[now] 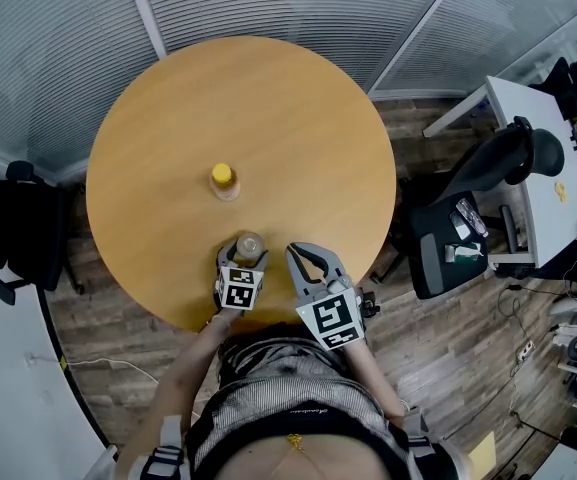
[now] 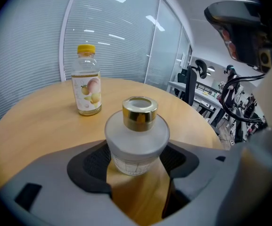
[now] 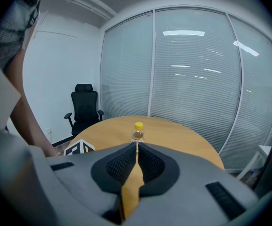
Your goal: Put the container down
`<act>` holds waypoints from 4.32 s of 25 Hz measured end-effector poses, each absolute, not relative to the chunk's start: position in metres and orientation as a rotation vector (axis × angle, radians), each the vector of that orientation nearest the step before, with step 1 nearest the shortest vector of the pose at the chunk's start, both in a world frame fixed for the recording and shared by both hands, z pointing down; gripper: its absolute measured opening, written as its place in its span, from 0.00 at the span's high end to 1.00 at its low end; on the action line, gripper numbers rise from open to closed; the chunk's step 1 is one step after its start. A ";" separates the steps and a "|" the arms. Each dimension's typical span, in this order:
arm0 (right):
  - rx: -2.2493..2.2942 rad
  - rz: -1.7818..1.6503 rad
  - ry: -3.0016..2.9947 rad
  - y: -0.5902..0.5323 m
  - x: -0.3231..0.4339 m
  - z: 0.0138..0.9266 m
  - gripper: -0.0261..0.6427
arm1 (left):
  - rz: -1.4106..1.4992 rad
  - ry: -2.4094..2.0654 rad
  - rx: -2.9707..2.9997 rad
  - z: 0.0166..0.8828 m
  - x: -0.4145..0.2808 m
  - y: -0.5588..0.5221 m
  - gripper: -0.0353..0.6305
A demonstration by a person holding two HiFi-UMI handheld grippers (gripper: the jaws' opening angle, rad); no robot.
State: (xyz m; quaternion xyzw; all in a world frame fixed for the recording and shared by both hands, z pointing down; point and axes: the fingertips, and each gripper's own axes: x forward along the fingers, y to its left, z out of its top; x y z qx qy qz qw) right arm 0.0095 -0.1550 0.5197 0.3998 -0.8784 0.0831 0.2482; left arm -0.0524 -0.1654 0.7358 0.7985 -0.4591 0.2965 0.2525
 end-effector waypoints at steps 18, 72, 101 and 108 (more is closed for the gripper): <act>1.091 0.225 -2.388 -0.152 0.010 0.521 0.92 | 0.886 -1.255 2.250 0.739 -0.051 -0.160 0.46; 1.056 0.220 -2.423 -0.138 0.013 0.523 0.92 | 0.788 -1.342 2.167 0.716 -0.087 -0.118 0.66; 0.952 0.212 -2.490 -0.134 0.007 0.520 0.92 | 0.404 -1.366 2.256 0.577 -0.053 -0.130 0.91; 0.943 0.222 -2.524 -0.134 0.001 0.513 0.92 | 0.332 -1.351 2.297 0.546 -0.046 -0.133 0.91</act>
